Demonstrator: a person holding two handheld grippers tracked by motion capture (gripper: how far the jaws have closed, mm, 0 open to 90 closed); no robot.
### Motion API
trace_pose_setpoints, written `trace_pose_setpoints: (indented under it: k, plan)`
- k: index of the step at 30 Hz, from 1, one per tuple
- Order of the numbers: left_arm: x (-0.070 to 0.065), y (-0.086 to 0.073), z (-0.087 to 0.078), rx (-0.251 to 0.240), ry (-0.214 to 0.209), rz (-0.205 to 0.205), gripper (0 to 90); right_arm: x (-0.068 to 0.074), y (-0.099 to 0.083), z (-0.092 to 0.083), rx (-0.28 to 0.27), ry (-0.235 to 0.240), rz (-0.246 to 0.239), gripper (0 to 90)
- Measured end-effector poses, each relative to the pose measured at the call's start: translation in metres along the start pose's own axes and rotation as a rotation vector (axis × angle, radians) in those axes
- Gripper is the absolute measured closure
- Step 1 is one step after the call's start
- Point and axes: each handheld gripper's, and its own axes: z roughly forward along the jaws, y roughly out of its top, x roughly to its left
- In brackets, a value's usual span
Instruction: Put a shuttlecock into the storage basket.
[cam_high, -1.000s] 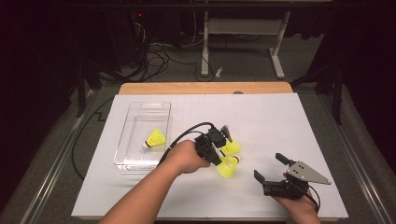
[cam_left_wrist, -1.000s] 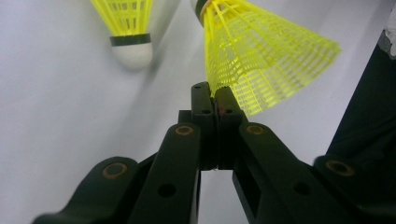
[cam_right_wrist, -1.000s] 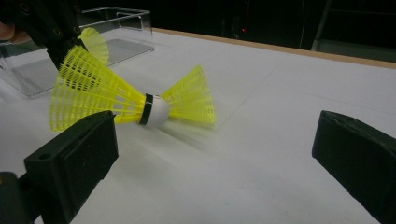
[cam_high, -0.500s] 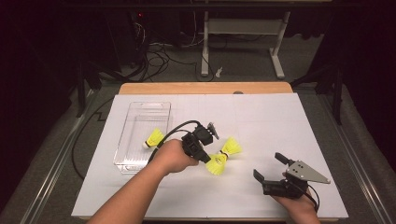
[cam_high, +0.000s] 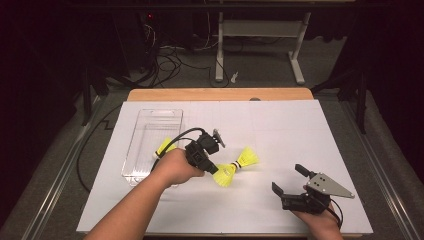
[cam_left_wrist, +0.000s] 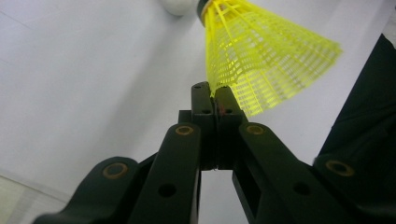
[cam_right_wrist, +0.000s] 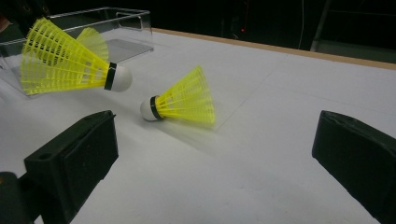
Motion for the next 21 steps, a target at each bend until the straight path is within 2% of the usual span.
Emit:
trace_pose_setpoints:
  k: [6,11,13,16,21]
  plan:
    - [0.003,-0.002,-0.004,-0.007,0.006,-0.013,90.0,0.000,0.000,0.000,0.003,-0.001,0.001,1.1]
    - [0.004,-0.004,-0.009,-0.012,-0.008,-0.012,90.0,-0.001,0.000,-0.001,-0.002,-0.002,0.002,1.1]
    - [0.003,-0.004,-0.012,-0.010,0.009,-0.007,90.0,0.000,0.000,-0.001,0.000,-0.002,0.003,1.1]
    - [0.003,-0.004,-0.017,-0.014,0.013,-0.001,90.0,0.000,0.000,-0.001,-0.001,-0.001,0.000,1.1]
    - [0.006,-0.007,-0.027,-0.023,0.030,-0.019,90.0,0.000,0.000,-0.001,-0.001,-0.002,0.004,1.1]
